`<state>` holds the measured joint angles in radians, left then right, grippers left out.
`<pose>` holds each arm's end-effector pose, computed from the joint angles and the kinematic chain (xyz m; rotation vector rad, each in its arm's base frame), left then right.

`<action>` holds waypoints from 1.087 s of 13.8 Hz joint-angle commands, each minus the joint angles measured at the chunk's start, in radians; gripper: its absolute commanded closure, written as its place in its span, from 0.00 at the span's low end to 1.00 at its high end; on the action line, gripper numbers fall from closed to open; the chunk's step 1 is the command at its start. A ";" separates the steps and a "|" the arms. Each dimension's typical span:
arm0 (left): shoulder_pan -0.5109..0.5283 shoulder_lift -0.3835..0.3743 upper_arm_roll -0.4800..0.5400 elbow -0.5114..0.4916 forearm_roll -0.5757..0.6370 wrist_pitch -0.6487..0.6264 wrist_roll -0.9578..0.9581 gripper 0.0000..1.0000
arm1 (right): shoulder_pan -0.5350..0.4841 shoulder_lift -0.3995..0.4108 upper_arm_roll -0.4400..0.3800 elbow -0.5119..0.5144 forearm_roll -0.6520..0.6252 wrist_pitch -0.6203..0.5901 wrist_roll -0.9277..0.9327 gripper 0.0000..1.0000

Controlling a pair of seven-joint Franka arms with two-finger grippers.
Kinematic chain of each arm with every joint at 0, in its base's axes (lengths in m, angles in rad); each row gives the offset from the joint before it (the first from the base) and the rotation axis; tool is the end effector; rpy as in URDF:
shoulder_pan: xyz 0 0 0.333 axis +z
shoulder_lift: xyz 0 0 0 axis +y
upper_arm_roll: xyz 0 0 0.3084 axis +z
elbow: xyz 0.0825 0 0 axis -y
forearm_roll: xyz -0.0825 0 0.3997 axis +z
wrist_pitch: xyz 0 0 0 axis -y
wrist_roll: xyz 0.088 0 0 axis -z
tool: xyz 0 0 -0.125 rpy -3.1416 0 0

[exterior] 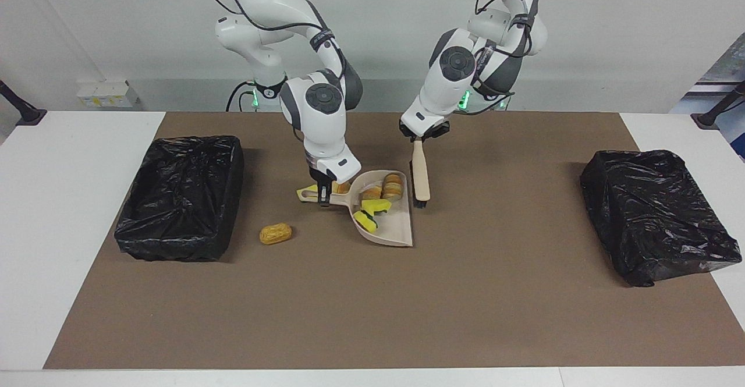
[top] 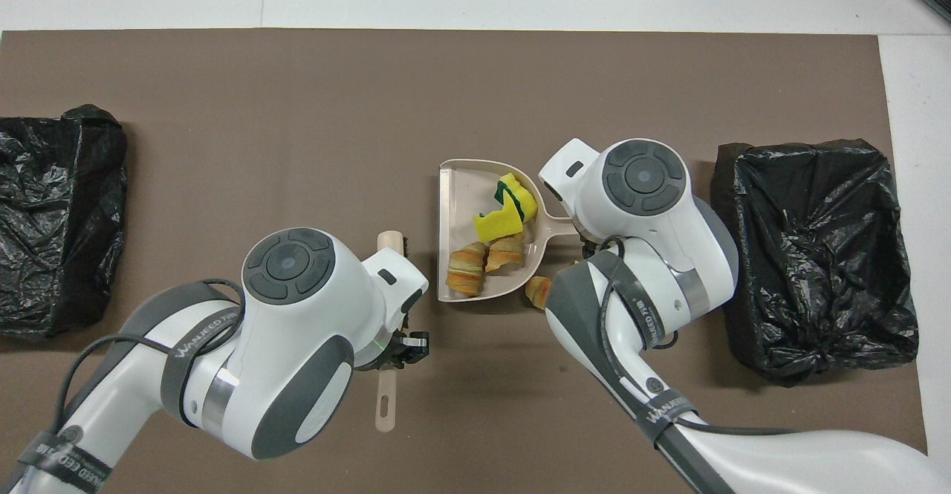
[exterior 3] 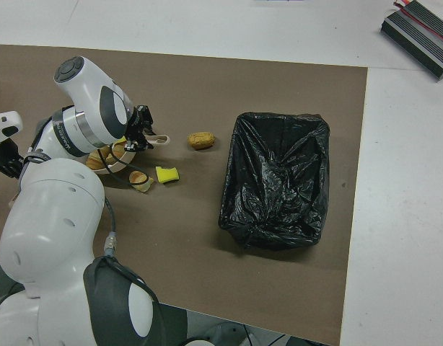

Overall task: Sweep and dump trash in bin
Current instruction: 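Carry the loaded dustpan over the bin nearest the right gripper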

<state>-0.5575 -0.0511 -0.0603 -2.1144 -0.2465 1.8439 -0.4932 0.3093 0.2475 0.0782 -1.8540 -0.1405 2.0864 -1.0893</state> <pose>0.4084 -0.3193 0.3902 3.0291 -0.0472 -0.4651 0.5860 0.2272 0.3552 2.1839 2.1278 -0.0736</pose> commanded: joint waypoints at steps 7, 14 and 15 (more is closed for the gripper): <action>-0.119 -0.217 -0.062 -0.364 -0.002 0.259 -0.148 1.00 | -0.200 -0.131 -0.003 0.088 0.078 -0.229 -0.280 1.00; -0.131 -0.222 -0.245 -0.435 0.000 0.322 -0.321 1.00 | -0.412 -0.258 -0.021 0.081 0.045 -0.358 -0.431 1.00; -0.148 -0.222 -0.256 -0.461 0.000 0.372 -0.329 1.00 | -0.461 -0.269 -0.021 0.076 0.045 -0.362 -0.466 1.00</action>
<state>-0.6771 -0.2376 -0.2945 -2.5073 -0.2465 2.1378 -0.7782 -0.0786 0.0084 0.0516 -1.7619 -0.0970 1.7405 -1.4843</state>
